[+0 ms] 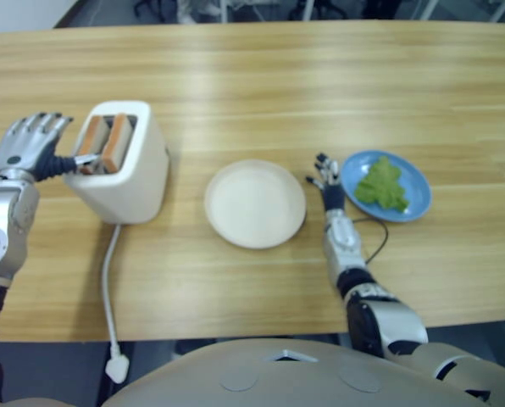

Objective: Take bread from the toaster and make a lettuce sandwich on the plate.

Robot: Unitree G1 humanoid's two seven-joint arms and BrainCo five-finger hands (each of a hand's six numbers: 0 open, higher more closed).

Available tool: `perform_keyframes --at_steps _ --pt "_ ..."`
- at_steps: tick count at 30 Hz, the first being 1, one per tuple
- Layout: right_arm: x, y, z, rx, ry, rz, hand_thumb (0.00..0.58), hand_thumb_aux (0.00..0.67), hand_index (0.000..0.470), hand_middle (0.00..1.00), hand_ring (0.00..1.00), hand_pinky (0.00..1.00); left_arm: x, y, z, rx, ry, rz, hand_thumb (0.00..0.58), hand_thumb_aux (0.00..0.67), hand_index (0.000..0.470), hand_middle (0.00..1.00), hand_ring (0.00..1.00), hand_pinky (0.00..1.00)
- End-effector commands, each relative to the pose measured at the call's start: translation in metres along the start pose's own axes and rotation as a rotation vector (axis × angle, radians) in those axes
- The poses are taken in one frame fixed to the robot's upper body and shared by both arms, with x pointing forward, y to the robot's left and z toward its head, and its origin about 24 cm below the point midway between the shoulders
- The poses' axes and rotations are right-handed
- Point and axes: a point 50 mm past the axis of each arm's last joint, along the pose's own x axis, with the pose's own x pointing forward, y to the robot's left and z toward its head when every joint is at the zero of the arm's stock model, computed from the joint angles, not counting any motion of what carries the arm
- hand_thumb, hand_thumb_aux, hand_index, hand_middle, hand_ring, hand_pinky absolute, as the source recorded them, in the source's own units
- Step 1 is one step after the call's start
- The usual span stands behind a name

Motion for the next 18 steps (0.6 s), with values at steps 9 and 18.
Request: perform_keyframes --at_steps 9,18 --pt "-0.0107 -0.0013 -0.0162 0.008 0.085 -0.013 0.0 0.0 0.0 0.0 0.0 0.0 -0.0026 -0.0061 0.0136 0.043 -0.037 -0.036 0.278 0.187 0.128 0.0 0.0 0.0" --pt "-0.0114 -0.0024 -0.0167 0.007 0.086 -0.019 0.0 0.0 0.0 0.0 0.0 0.0 -0.0029 -0.0147 0.0164 -0.015 -0.04 -0.089 0.58 0.67 0.46 0.18 0.18 0.18"
